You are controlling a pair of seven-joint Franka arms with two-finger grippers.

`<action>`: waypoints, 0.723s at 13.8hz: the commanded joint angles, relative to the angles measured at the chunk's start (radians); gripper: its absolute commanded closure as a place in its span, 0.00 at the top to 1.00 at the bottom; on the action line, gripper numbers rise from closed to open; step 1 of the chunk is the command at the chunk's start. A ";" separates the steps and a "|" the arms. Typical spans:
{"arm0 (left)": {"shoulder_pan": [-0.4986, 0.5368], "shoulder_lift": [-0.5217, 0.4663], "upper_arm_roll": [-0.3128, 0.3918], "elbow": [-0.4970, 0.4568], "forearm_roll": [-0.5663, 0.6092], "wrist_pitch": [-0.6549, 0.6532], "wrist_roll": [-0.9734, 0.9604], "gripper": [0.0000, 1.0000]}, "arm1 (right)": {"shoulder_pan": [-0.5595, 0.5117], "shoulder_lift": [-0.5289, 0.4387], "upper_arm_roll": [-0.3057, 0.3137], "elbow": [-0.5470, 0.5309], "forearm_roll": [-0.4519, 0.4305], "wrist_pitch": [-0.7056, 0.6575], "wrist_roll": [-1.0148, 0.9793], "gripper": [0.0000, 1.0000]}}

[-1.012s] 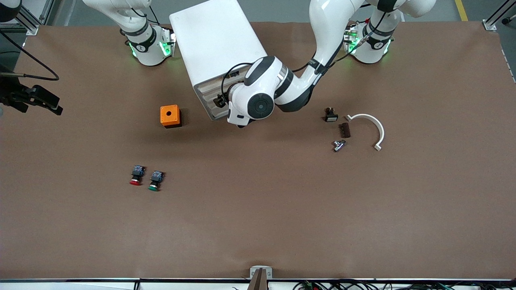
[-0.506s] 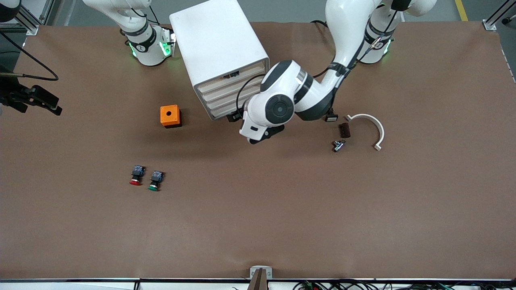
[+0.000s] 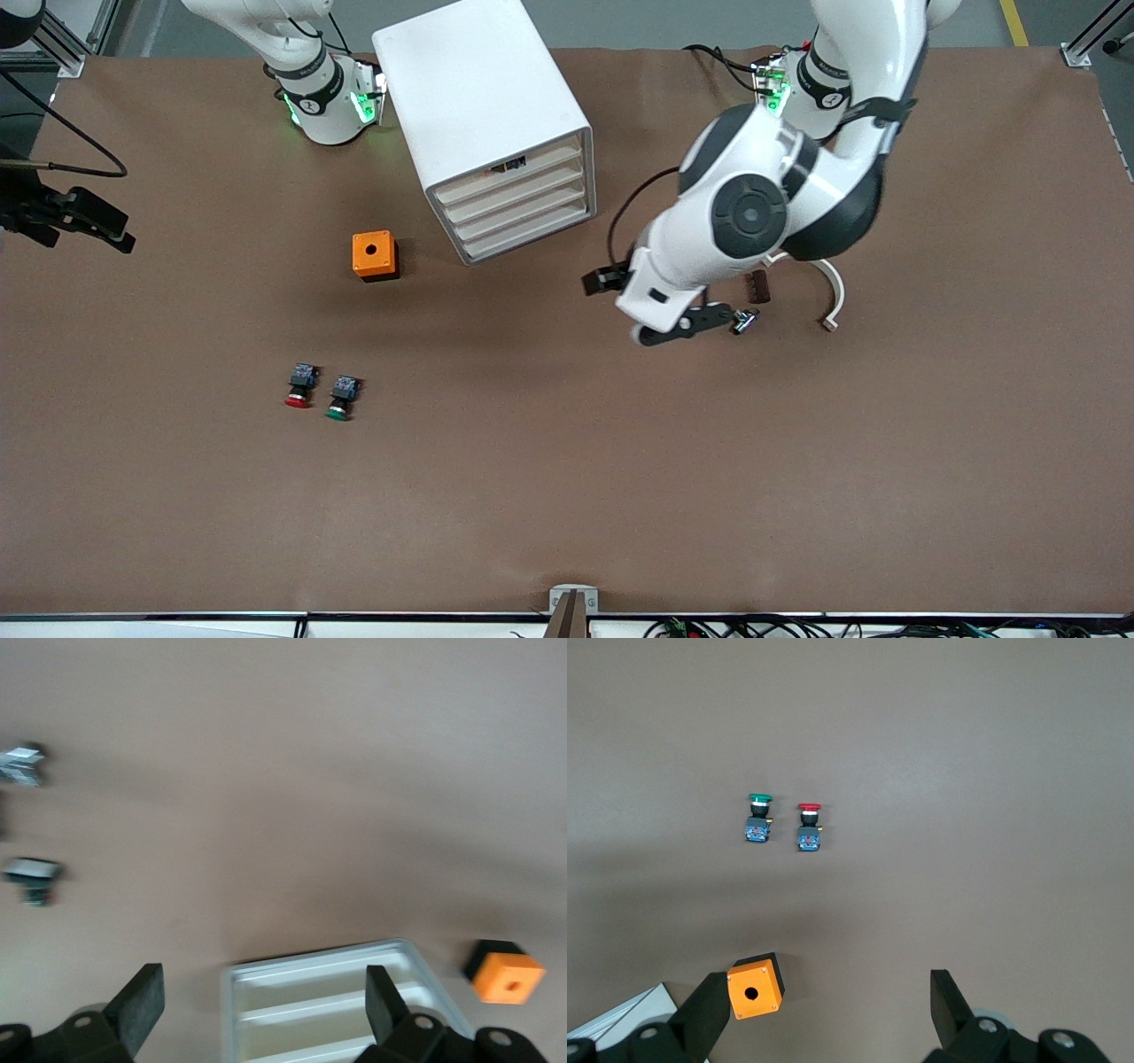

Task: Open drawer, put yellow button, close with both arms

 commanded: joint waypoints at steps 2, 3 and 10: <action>0.151 -0.093 -0.007 -0.044 0.040 -0.140 0.232 1.00 | -0.022 -0.016 0.014 -0.003 -0.017 0.014 -0.013 1.00; 0.191 -0.104 -0.007 -0.039 0.055 -0.160 0.286 1.00 | -0.024 -0.016 0.013 -0.003 -0.018 0.017 -0.013 1.00; 0.380 -0.167 -0.009 -0.044 0.159 -0.162 0.423 1.00 | -0.039 -0.014 0.010 -0.011 -0.002 0.002 -0.011 1.00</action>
